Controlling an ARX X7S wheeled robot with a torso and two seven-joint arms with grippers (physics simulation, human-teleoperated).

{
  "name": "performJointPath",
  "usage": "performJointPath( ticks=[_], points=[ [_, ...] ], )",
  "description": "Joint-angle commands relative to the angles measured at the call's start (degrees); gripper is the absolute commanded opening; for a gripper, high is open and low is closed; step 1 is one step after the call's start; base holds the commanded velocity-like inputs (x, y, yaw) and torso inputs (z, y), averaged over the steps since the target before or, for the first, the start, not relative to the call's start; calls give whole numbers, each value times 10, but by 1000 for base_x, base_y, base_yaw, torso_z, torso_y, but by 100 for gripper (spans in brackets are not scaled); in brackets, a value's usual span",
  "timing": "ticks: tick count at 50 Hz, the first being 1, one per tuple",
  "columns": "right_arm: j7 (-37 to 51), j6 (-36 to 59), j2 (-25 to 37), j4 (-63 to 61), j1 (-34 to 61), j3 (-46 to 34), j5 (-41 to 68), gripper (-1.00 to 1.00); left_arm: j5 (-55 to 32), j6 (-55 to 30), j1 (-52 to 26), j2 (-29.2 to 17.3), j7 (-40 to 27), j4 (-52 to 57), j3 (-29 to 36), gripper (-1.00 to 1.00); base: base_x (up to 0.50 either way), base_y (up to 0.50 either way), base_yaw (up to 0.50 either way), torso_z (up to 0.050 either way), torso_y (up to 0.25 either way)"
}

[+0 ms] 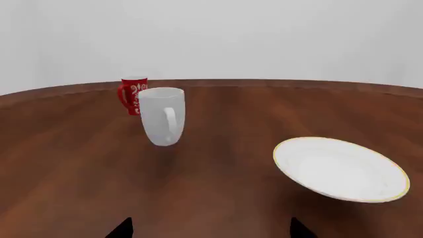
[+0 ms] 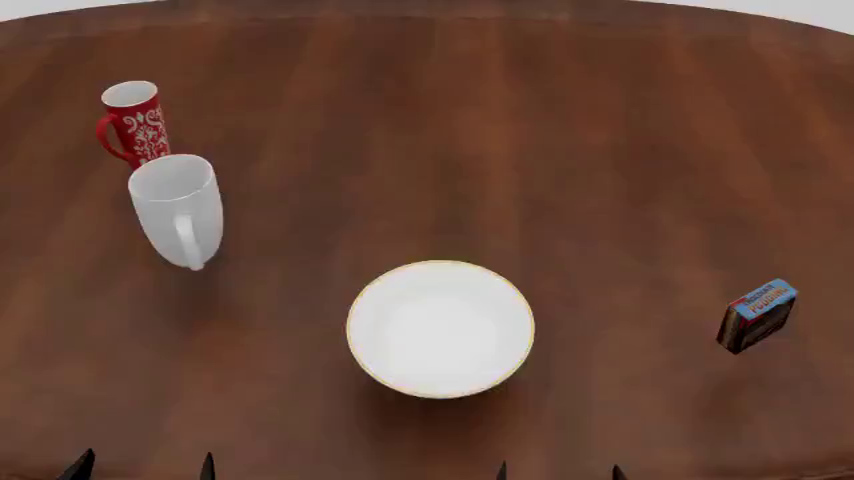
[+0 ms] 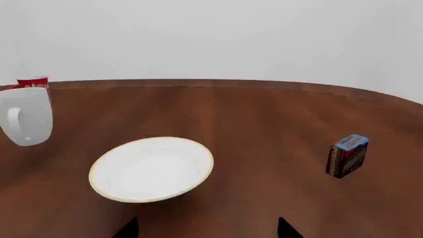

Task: Put the white mug on the plate.

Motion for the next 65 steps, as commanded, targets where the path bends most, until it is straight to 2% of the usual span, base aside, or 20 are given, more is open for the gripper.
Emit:
performJointPath(
  ticks=[1, 5, 7, 38, 65],
  points=[
    [11, -1, 9, 2, 1, -11, 9, 100, -12, 2, -1, -12, -14, -3, 14, 100, 0, 0, 0, 0, 0],
    [18, 3, 19, -13, -9, -18, 23, 100, -24, 6, -1, -15, -19, 14, 29, 100, 0, 0, 0, 0, 0],
    [24, -7, 22, -16, -14, -22, 22, 100, -10, 52, 1, -21, -26, 5, 41, 100, 0, 0, 0, 0, 0],
    [51, -8, 52, -15, -22, -56, 41, 100, -25, 32, 11, -47, -61, 8, 84, 100, 0, 0, 0, 49, 59],
    [73, -10, 67, -11, -17, -81, 44, 100, -44, 46, 19, -61, -87, -12, 97, 100, 0, 500, 0, 0, 0]
  ],
)
